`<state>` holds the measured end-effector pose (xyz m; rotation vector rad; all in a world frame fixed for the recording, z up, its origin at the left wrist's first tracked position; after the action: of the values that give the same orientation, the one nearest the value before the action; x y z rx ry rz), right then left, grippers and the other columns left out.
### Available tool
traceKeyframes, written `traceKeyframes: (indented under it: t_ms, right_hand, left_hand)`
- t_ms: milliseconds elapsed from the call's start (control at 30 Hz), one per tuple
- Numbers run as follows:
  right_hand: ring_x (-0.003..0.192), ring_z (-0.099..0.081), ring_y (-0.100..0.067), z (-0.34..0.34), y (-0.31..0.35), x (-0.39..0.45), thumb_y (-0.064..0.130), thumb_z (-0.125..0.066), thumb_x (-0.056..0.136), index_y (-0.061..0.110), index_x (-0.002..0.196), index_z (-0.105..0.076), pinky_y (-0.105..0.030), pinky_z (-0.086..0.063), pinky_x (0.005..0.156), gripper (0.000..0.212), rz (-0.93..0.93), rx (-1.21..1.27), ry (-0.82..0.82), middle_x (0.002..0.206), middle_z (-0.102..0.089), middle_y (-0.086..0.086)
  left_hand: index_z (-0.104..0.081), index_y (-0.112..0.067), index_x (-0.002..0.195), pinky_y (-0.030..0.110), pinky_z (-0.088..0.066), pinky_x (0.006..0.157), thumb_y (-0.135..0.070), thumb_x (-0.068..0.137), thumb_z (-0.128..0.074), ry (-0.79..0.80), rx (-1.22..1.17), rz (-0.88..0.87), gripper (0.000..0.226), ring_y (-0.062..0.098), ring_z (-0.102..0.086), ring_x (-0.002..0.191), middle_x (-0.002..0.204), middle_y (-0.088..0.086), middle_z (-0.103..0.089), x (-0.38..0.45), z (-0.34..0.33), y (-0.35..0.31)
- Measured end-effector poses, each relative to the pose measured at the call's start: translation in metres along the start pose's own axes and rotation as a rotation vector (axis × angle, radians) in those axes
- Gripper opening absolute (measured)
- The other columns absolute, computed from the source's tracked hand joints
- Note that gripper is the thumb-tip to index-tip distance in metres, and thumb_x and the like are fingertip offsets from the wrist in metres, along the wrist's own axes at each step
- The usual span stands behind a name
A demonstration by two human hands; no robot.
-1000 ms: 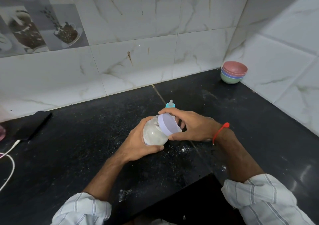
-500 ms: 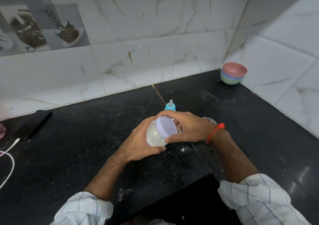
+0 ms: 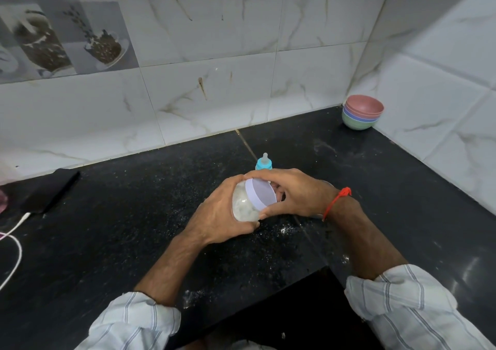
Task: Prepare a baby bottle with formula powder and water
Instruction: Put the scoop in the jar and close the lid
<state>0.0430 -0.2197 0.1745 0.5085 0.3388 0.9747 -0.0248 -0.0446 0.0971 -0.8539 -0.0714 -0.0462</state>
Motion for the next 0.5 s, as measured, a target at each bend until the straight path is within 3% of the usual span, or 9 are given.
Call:
traceKeyframes:
  t_ms: [100, 200, 267, 333, 400, 500]
  right_hand:
    - [0.116, -0.041, 0.016, 0.0, -0.001, -0.002, 0.026, -0.089, 0.084, 0.016, 0.154, -0.048, 0.005, -0.031, 0.094, 0.081, 0.04, -0.031, -0.001, 0.136, -0.048, 0.018]
    - [0.109, -0.05, 0.021, 0.001, -0.001, -0.001, 0.031, -0.09, 0.082, 0.022, 0.154, -0.049, 0.0, -0.037, 0.094, 0.083, 0.034, -0.008, 0.011, 0.134, -0.053, 0.02]
    - [0.115, -0.054, 0.006, 0.001, -0.002, 0.001, 0.039, -0.09, 0.081, 0.029, 0.153, -0.049, -0.012, -0.042, 0.1, 0.083, -0.008, -0.006, 0.047, 0.134, -0.059, 0.017]
    - [0.113, -0.059, -0.012, -0.001, -0.007, 0.002, 0.052, -0.084, 0.083, 0.032, 0.147, -0.053, -0.023, -0.048, 0.094, 0.074, -0.092, -0.025, 0.01, 0.116, -0.064, 0.019]
    - [0.088, -0.064, -0.014, -0.005, -0.01, 0.002, 0.067, -0.076, 0.083, 0.03, 0.138, -0.057, -0.021, -0.049, 0.075, 0.069, -0.203, -0.046, -0.027, 0.089, -0.06, 0.02]
    - [0.051, -0.07, -0.019, -0.01, -0.015, 0.003, 0.089, -0.059, 0.072, 0.019, 0.112, -0.063, -0.028, -0.06, 0.057, 0.081, -0.343, -0.037, 0.019, 0.068, -0.069, 0.004]
  left_hand:
    - [-0.038, -0.042, 0.145, 0.044, -0.058, 0.097, -0.054, 0.054, -0.089, 0.063, 0.001, -0.002, 0.105, 0.007, -0.059, 0.119, 0.133, -0.02, -0.056, 0.004, 0.003, 0.0]
    - [-0.039, -0.045, 0.143, 0.044, -0.059, 0.095, -0.054, 0.053, -0.089, 0.073, 0.015, -0.008, 0.103, 0.008, -0.061, 0.116, 0.13, -0.022, -0.058, 0.005, 0.005, -0.002]
    - [-0.038, -0.046, 0.142, 0.045, -0.058, 0.095, -0.057, 0.053, -0.087, 0.047, 0.035, -0.004, 0.103, 0.008, -0.061, 0.116, 0.13, -0.022, -0.058, 0.004, 0.002, -0.004]
    - [-0.035, -0.047, 0.143, 0.046, -0.058, 0.095, -0.06, 0.053, -0.086, 0.011, 0.032, 0.015, 0.105, 0.009, -0.06, 0.116, 0.132, -0.022, -0.057, 0.001, -0.002, -0.005]
    - [-0.032, -0.049, 0.142, 0.046, -0.058, 0.093, -0.063, 0.054, -0.085, -0.005, 0.059, 0.011, 0.104, 0.009, -0.059, 0.116, 0.134, -0.023, -0.054, 0.0, -0.005, -0.006]
    - [-0.033, -0.05, 0.143, 0.045, -0.059, 0.091, -0.063, 0.055, -0.086, 0.007, 0.059, -0.022, 0.103, 0.004, -0.059, 0.114, 0.133, -0.027, -0.053, -0.002, -0.008, -0.005]
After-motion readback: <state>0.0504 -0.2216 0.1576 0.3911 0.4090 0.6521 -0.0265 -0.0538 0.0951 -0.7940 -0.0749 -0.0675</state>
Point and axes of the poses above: each hand's wrist, its own x-axis towards the middle knuckle, its own z-axis out of the back of the hand, y = z × x, the point moved 4 cm from there along x, towards the middle knuckle
